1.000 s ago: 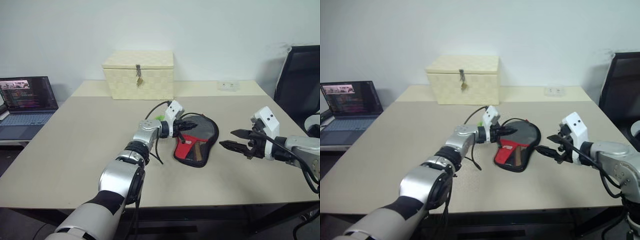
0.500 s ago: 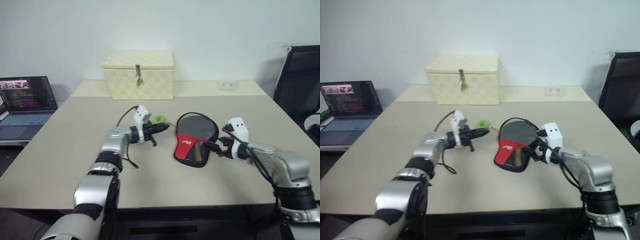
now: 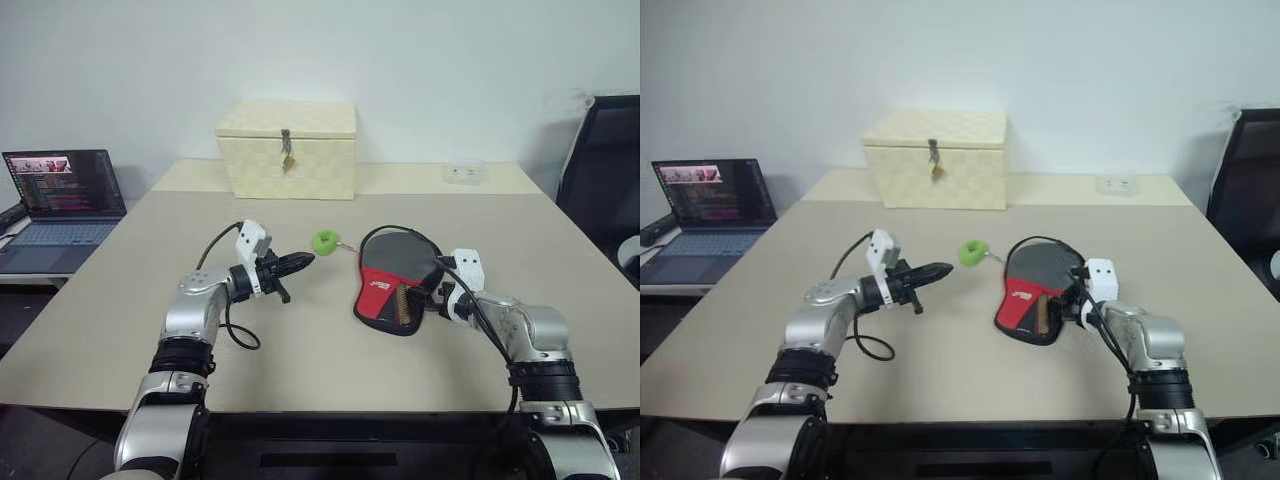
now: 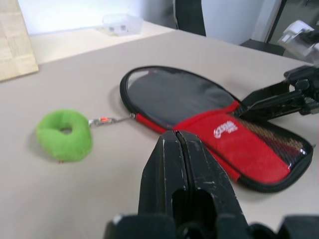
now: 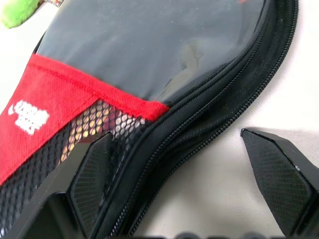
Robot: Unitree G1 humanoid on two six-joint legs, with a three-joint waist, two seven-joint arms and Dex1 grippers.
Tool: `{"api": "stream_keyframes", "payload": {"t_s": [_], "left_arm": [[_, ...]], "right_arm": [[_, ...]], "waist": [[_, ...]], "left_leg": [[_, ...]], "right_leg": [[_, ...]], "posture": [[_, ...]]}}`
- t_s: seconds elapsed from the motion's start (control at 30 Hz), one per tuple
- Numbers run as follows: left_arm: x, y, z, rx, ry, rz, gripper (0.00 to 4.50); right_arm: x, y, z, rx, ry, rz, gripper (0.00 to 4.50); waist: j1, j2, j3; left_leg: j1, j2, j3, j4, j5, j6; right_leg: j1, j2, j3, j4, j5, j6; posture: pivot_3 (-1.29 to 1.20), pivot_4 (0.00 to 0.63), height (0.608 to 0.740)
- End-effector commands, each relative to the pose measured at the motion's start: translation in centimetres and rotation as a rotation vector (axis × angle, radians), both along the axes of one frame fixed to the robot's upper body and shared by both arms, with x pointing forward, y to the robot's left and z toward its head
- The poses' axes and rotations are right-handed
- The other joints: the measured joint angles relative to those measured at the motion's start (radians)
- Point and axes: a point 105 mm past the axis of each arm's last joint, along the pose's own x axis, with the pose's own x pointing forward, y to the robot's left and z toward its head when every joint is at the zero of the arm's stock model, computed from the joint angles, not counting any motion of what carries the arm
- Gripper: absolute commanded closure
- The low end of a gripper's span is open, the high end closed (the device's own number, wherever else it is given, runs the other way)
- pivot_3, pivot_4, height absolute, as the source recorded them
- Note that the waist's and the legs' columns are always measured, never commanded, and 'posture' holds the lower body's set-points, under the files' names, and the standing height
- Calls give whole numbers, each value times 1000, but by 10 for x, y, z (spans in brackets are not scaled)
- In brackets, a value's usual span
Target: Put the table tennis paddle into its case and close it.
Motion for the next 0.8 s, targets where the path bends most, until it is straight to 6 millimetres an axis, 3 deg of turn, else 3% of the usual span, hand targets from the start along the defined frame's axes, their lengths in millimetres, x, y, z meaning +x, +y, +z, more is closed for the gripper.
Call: {"api": "stream_keyframes", "payload": {"t_s": [0.03,0.2,0.27,0.5,0.6,0.67,0.8], "left_arm": [[-2,1,17,-2,-57,-1,4500],[-2,0,20,-2,-62,2,4500],[-2,1,20,1,-63,3,4500],[-9,15,21,15,-45,14,4500],[-18,25,14,46,-14,-4,4500],[-38,30,14,-2,48,-71,4500],[-70,33,5,-4,141,-173,4500]], "right_arm": [[1,-1,0,29,21,-31,57],[-3,19,-5,107,59,18,221],[-3,28,-5,141,67,37,608],[1,43,2,209,76,92,2904],[0,48,0,196,88,128,3861],[-1,61,4,226,89,178,4462],[-10,79,9,259,96,261,4486]], "waist": [[0,0,0],[-1,0,-1],[-6,0,-1],[-30,0,-1],[-33,0,-1],[-34,0,-1],[-48,0,-1]], "left_leg": [[1,0,0,0,0,0],[1,0,1,0,0,0],[2,1,1,0,0,0],[3,1,1,0,0,0],[4,1,1,-1,0,0],[4,2,1,-1,0,0],[4,2,-1,-2,0,0]], "right_leg": [[0,0,0,0,0,0],[0,0,1,2,0,0],[0,0,1,2,0,0],[0,0,3,3,0,0],[0,0,3,3,0,0],[0,0,3,3,0,0],[0,-1,4,3,0,0]], "posture": [[0,150,740],[0,150,740],[0,150,740],[0,150,740],[0,150,740],[0,150,740],[0,150,740]]}}
